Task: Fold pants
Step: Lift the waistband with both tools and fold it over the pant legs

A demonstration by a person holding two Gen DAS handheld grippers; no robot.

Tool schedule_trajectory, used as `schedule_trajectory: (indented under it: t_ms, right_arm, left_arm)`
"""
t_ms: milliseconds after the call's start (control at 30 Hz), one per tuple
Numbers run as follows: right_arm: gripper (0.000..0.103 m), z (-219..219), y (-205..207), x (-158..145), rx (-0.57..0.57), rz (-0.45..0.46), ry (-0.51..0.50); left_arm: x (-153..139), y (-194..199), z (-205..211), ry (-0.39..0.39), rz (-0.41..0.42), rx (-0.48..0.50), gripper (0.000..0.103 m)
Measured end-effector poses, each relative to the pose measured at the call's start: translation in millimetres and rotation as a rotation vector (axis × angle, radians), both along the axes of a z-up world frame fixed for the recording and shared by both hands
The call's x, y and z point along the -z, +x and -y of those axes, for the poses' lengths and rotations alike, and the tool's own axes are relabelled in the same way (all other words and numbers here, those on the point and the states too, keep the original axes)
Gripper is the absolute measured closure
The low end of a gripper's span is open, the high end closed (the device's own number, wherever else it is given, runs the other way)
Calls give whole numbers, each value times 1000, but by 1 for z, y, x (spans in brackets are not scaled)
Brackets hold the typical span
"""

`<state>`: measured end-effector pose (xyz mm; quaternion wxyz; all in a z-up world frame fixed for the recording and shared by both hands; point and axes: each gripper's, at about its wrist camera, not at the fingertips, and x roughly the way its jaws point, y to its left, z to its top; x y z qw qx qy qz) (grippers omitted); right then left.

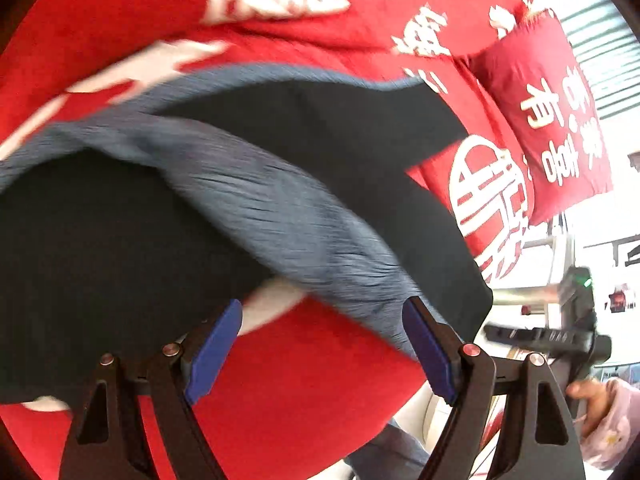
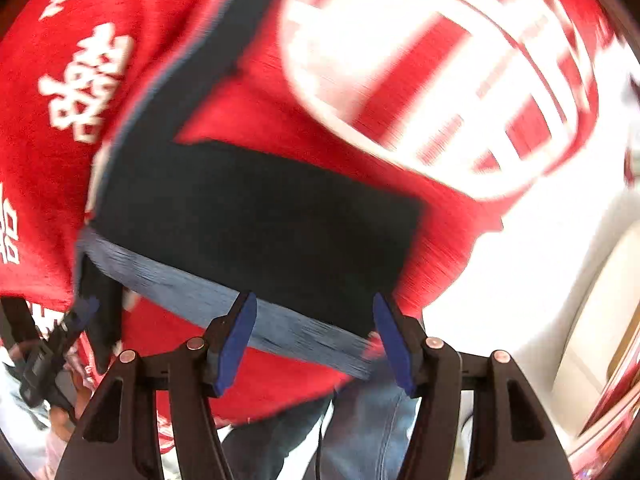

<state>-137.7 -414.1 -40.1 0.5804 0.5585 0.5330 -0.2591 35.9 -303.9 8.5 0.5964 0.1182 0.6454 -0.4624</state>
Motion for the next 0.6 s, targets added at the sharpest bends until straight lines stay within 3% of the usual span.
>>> schedule_trajectory:
  t_ms: [100,233,300,333,433,600]
  right_arm:
    - [38,-6,-20,36,8,89,165]
    - [38,-15,-22,68,15,196,293]
    - [58,-12,-20,71,50,221,326]
    - [88,-8,-18,65,72,260,336]
    - [88,19,-14,22,97,362,284]
    - [88,97,44,-43,40,516,146]
  left_arm:
    - [11,-19,20,30,-44,25,20]
    - [33,-30,31,70,-122,67,20]
    - [35,-36,37,85,-112,74,20]
    - [32,-37,41,80,-109,74,20]
    - [5,-28,56,30,-98,51,20]
    - [-36,13,88,-66,24,-7,20]
